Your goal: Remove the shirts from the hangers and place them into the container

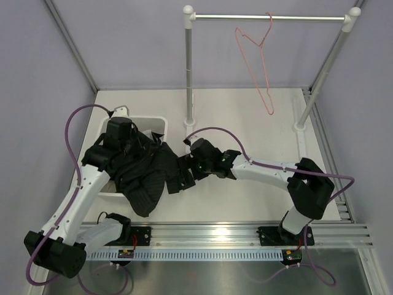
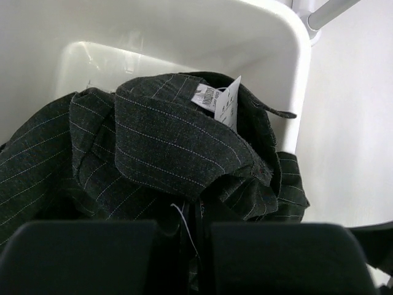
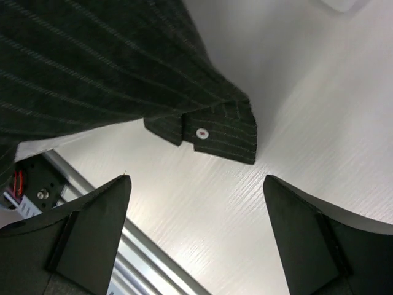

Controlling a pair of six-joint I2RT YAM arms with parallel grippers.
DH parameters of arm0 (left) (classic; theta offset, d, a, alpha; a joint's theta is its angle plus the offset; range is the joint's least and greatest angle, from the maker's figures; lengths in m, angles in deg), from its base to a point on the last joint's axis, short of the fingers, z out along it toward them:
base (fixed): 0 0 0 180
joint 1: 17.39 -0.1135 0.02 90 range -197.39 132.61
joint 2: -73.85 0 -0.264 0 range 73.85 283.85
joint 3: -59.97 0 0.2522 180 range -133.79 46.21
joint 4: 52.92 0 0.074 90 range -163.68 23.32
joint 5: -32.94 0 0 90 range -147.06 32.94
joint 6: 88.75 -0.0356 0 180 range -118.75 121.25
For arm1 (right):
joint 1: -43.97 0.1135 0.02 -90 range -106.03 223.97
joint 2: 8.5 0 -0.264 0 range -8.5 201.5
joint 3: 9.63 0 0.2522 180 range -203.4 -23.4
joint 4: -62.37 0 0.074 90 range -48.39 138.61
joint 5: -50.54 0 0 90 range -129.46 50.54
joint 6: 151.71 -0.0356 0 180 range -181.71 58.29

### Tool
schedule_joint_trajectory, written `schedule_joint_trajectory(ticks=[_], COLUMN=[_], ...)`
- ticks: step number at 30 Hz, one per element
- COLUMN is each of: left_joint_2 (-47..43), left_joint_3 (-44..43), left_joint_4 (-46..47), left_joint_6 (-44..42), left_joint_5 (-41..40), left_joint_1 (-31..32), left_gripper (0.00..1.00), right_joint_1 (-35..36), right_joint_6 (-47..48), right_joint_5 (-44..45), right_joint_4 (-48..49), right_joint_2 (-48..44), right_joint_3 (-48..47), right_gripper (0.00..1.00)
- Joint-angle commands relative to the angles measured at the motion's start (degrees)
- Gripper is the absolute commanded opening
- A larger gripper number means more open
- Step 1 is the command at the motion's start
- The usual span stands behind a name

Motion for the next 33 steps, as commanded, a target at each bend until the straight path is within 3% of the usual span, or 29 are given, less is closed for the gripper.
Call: schedule_joint_trajectory(ticks=[1, 14, 23, 26, 27, 30, 33], left_joint_2=[-1.8, -2.1, -2.2, -2.4, -2.4, -2.5, -2.8], left_joint_3=[0.3, 1.0, 1.3, 1.5, 1.5, 1.8, 2.2], left_joint_4=[3.6, 5.0, 5.8, 5.8, 5.8, 5.9, 6.4], left_joint_6=[0.4, -1.0, -1.2, -1.4, -1.4, -1.7, -1.7], left_joint_5=[2.7, 6.7, 8.3, 8.6, 8.6, 8.7, 8.7], left_joint_1=[-1.2, -2.1, -2.1, -2.1, -2.2, -2.3, -2.4], left_gripper=[0.00, 0.01, 0.02, 0.03, 0.03, 0.03, 0.04], right_joint_1=[-0.5, -0.6, -1.7, -1.7, -1.7, -1.6, -1.6], right_joint_6=[0.2, 6.8, 10.3, 10.6, 10.4, 9.5, 8.3], right_joint_5=[0.4, 4.2, 4.5, 2.3, 1.5, 1.2, 1.9], right_joint_4=[9.0, 16.1, 26.0, 30.8, 33.4, 38.8, 43.1], right_joint_2=[1.8, 8.0, 11.8, 12.6, 12.6, 12.3, 10.6], right_joint_3=[0.4, 0.4, 1.7, 3.4, 4.7, 8.0, 11.3], right_gripper=[0.97, 0.99, 0.98, 0.82, 0.51, 0.00, 0.00])
